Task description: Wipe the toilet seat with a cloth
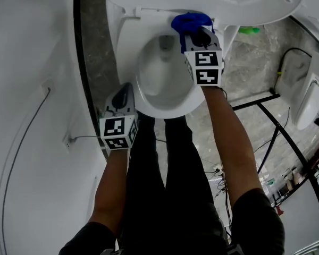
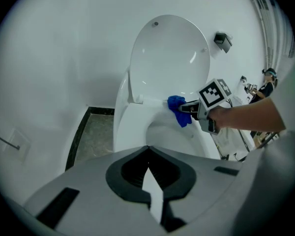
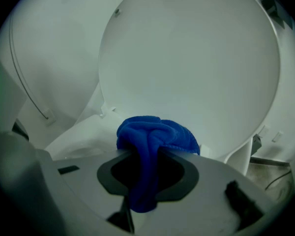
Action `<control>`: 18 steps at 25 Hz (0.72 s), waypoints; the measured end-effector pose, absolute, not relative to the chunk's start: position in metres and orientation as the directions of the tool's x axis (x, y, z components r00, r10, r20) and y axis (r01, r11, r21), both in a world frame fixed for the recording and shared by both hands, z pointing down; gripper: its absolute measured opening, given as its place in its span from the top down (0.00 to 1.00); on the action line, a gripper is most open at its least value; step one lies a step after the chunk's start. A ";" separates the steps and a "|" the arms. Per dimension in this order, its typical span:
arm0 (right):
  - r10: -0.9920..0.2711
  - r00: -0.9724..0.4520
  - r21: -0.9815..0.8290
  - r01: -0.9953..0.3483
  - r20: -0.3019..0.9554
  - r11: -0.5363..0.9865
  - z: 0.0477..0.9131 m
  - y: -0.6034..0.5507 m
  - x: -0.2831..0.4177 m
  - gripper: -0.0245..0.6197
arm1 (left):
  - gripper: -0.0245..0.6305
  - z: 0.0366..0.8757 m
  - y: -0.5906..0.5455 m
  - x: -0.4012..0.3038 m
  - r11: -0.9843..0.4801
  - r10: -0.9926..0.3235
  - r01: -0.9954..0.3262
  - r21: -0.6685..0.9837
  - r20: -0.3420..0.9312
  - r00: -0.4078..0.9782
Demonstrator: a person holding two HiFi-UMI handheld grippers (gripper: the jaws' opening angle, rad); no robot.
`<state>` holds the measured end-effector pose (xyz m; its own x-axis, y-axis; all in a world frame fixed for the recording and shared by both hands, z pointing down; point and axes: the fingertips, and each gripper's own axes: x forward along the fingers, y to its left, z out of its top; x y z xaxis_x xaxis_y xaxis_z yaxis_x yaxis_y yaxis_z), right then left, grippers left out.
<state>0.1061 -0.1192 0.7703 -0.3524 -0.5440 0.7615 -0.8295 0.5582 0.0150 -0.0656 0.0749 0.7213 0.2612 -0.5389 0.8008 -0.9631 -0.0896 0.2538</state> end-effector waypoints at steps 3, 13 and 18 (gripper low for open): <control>-0.530 -0.348 0.052 -0.798 0.773 0.600 0.769 -0.113 0.125 0.83 | 0.95 0.720 0.074 -0.069 -0.087 -0.545 -0.962 0.257 0.797 0.262; -0.515 -0.281 0.090 -0.808 0.810 0.582 0.774 -0.068 0.190 0.83 | 0.95 0.722 0.091 -0.066 -0.071 -0.534 -0.956 0.283 0.799 0.276; -0.502 -0.273 0.077 -0.817 0.820 0.571 0.777 -0.035 0.203 0.83 | 0.95 0.725 0.096 -0.059 -0.071 -0.522 -0.952 0.298 0.802 0.290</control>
